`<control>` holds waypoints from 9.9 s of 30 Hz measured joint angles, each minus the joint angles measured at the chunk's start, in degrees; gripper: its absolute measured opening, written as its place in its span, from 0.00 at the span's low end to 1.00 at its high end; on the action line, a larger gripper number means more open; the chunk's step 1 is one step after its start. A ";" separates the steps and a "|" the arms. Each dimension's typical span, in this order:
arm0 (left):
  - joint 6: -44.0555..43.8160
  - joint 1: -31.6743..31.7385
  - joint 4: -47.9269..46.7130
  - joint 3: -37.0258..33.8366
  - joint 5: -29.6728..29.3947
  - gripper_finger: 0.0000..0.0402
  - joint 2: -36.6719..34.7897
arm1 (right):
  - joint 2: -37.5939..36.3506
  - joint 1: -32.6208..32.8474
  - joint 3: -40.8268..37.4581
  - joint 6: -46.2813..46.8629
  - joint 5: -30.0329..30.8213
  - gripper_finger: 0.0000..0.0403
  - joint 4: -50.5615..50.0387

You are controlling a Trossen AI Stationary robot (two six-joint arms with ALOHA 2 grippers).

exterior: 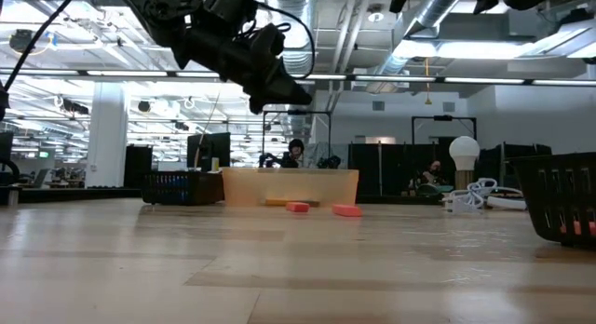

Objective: Pick & Place School Supplies
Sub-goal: Put the orange eraser into the bottom black bin

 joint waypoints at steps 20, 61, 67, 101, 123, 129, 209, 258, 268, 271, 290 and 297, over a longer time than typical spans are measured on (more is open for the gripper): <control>-4.24 -1.46 4.77 -6.40 0.03 0.00 10.68 | 0.00 -0.01 0.00 0.87 -0.23 0.00 0.45; -9.70 -2.43 7.06 -10.78 -0.82 0.00 18.07 | 0.00 0.00 0.00 0.08 -1.97 0.00 0.10; -10.36 -2.43 8.21 -11.83 -0.61 0.00 18.12 | 0.00 0.00 0.00 0.12 -3.29 0.00 -0.21; -10.26 -2.62 10.65 -9.38 -1.60 0.00 15.87 | -0.02 -0.42 0.00 0.10 -3.26 0.00 0.02; -12.07 -2.43 14.01 -9.15 -1.20 0.00 19.86 | -0.02 -0.42 0.00 0.12 -3.26 0.00 -0.03; -13.36 -2.52 14.58 -9.15 -0.55 0.00 20.64 | -0.02 -0.42 0.00 0.12 -3.26 0.00 -0.03; 4.30 -3.96 -19.59 -2.27 7.87 0.02 -11.39 | 0.00 -4.15 1.53 -1.95 -4.55 0.00 -5.32; 24.60 0.17 -31.08 1.38 7.70 0.03 -10.91 | 0.00 -3.96 1.55 -0.13 -4.02 0.00 -5.58; 36.56 1.56 -30.92 1.47 5.75 0.27 -10.91 | 0.00 -3.96 1.55 3.65 -2.82 0.00 -5.58; 39.49 1.57 -30.72 1.49 4.83 0.37 -10.44 | 0.00 -4.14 1.55 3.64 -2.75 0.00 -5.58; 55.95 -3.13 -38.74 18.92 -4.22 0.44 14.83 | 0.00 -4.17 1.55 3.00 -5.30 0.00 -4.63; 55.95 -3.20 -43.31 24.17 -4.35 0.42 16.81 | -0.02 -4.11 1.55 1.68 -10.53 0.00 -3.53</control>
